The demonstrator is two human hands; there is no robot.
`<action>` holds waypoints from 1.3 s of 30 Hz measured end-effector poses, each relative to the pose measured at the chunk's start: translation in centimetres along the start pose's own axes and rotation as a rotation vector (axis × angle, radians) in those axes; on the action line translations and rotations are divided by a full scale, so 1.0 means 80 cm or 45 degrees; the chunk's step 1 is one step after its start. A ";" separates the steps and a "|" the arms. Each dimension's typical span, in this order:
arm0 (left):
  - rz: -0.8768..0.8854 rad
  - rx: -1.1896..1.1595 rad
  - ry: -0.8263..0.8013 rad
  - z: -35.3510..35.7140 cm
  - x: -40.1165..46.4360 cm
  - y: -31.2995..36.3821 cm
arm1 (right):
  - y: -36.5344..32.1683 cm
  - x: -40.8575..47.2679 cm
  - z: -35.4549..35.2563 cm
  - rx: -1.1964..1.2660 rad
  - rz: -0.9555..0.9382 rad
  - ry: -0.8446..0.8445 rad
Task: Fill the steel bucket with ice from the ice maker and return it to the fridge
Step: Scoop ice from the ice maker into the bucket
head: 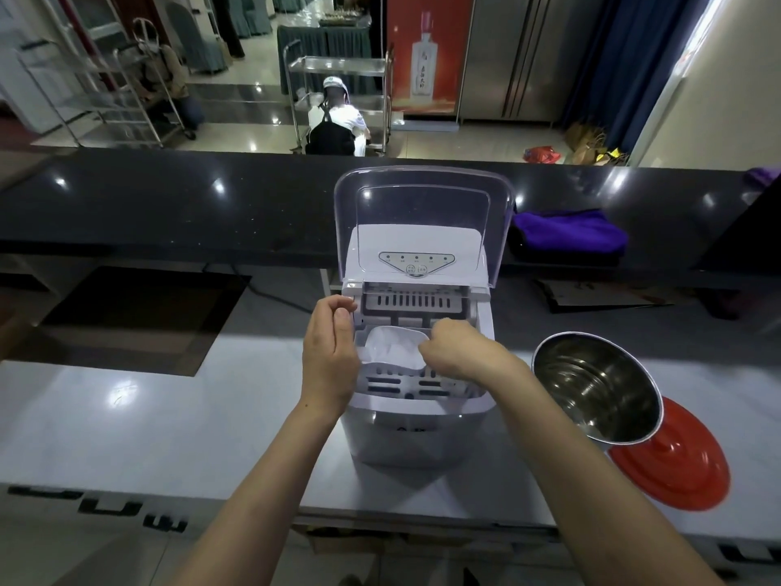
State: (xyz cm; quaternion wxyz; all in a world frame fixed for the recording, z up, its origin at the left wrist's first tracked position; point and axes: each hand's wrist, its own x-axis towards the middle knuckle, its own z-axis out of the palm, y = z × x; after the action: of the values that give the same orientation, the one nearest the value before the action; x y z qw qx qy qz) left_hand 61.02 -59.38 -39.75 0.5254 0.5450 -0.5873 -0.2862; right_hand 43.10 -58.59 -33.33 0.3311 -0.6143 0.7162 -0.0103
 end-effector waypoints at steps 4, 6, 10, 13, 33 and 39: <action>-0.024 -0.006 -0.004 -0.002 0.002 0.003 | 0.002 -0.011 -0.012 0.027 -0.037 0.050; -0.041 -0.007 -0.003 -0.003 0.005 0.002 | 0.003 -0.015 -0.016 0.034 -0.050 0.060; -0.046 0.020 -0.004 -0.002 0.007 0.007 | 0.012 -0.017 -0.023 0.115 -0.062 0.073; -0.010 0.037 -0.008 -0.001 0.008 0.015 | 0.023 -0.018 -0.031 0.214 -0.059 0.092; 0.288 0.225 -0.444 0.127 -0.026 0.083 | 0.198 -0.077 -0.084 0.397 0.289 0.474; 0.353 0.245 -0.538 0.158 -0.037 0.093 | 0.262 -0.085 -0.072 0.386 0.495 0.477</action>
State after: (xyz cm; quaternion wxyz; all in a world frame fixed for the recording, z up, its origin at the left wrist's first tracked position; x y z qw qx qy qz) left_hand 46.34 -57.78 -37.49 0.3709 0.4350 -0.7776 -0.2619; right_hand 22.16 -49.71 -34.51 0.2767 -0.3969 0.8591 -0.1667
